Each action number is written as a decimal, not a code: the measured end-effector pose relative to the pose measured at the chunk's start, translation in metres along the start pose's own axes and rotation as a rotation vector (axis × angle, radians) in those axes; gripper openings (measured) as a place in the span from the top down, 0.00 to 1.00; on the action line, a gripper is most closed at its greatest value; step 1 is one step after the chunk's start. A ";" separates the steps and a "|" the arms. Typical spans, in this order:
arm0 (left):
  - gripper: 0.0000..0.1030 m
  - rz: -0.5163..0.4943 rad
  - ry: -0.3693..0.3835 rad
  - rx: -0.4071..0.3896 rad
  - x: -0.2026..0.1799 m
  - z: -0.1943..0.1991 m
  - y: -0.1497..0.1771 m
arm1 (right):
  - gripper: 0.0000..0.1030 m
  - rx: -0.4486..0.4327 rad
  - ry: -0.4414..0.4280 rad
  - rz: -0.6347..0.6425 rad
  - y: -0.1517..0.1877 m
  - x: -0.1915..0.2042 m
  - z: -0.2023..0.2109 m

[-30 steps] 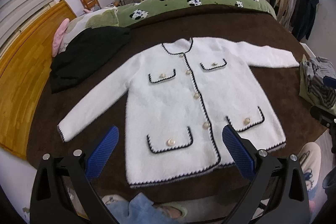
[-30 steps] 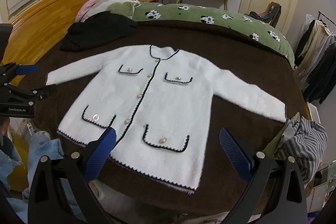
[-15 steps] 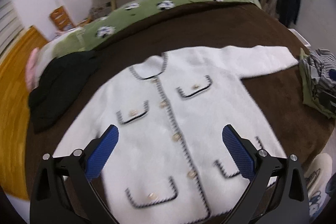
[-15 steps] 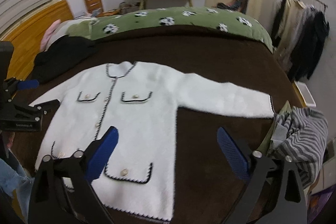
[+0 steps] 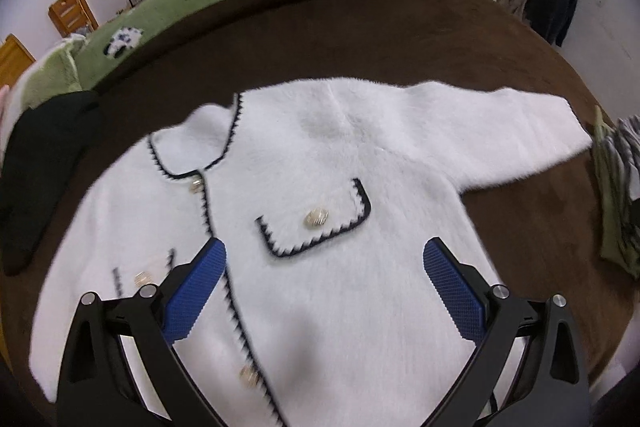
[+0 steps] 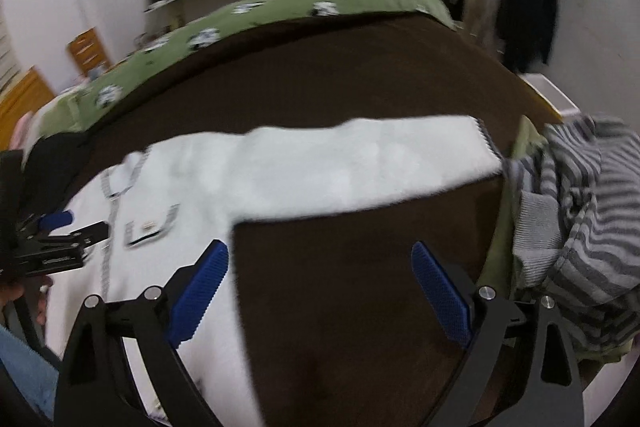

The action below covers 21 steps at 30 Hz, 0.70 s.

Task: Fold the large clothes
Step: 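Grasp the cardigan sleeve cuff with the right tool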

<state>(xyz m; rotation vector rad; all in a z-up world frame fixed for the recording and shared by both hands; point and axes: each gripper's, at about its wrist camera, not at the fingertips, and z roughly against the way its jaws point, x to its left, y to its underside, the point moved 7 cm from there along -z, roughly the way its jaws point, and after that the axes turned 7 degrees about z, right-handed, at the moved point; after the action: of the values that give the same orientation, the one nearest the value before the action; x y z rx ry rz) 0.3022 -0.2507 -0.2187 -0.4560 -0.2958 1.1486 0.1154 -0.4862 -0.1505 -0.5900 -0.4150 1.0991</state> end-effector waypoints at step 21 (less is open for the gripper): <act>0.05 -0.002 0.026 0.024 -0.047 -0.143 -0.022 | 0.07 -0.001 0.069 -0.302 0.028 -0.073 -0.104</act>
<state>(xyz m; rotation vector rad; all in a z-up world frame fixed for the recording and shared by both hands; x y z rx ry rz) 0.3663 -0.3293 -0.3326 -0.4494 -0.2599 1.1422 0.1271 -0.5684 -0.2501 -0.5442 -0.4292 0.7875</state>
